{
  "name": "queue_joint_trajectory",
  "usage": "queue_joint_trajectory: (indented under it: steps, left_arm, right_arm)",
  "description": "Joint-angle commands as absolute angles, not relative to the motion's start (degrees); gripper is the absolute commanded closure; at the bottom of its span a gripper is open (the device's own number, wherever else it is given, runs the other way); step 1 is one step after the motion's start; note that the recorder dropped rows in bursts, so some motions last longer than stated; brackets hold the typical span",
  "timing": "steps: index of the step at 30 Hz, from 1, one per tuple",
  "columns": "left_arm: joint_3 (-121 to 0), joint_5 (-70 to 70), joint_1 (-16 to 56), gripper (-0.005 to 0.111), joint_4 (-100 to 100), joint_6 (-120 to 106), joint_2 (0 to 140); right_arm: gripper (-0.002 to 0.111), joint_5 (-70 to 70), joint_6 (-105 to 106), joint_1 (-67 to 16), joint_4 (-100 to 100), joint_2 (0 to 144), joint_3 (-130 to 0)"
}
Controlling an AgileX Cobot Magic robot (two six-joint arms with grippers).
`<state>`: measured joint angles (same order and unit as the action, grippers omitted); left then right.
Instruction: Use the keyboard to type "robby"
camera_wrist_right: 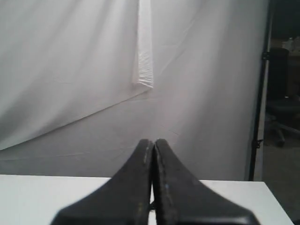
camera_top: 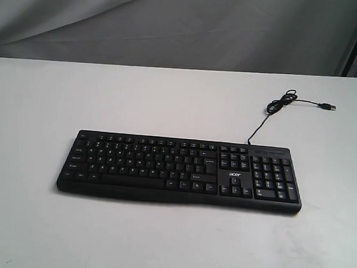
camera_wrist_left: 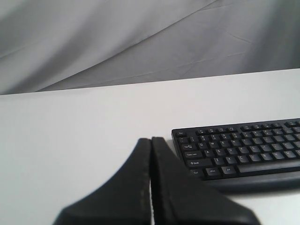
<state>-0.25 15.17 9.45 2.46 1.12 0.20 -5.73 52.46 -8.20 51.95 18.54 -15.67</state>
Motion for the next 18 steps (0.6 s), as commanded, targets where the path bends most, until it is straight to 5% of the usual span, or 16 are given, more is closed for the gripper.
queue_joint_trajectory:
  steps: [1, 9, 14, 18]
  left_arm:
    - [0.0, 14.9, 9.8, 0.107, 2.7, 1.3, 0.0]
    - [0.0, 14.9, 9.8, 0.107, 2.7, 1.3, 0.0]
    - [0.0, 14.9, 9.8, 0.107, 2.7, 1.3, 0.0]
    - [0.0, 14.9, 9.8, 0.107, 2.7, 1.3, 0.0]
  right_arm:
    - [0.108, -6.0, 51.9, -5.0, 51.9, 13.6, -10.4]
    - [0.108, -8.5, 49.4, -3.5, 55.3, 9.6, -5.2]
    - [0.108, -13.9, 27.1, -3.5, 62.8, 9.6, -5.2]
    - [0.108, -8.3, 24.0, -3.5, 46.2, 8.9, -5.2]
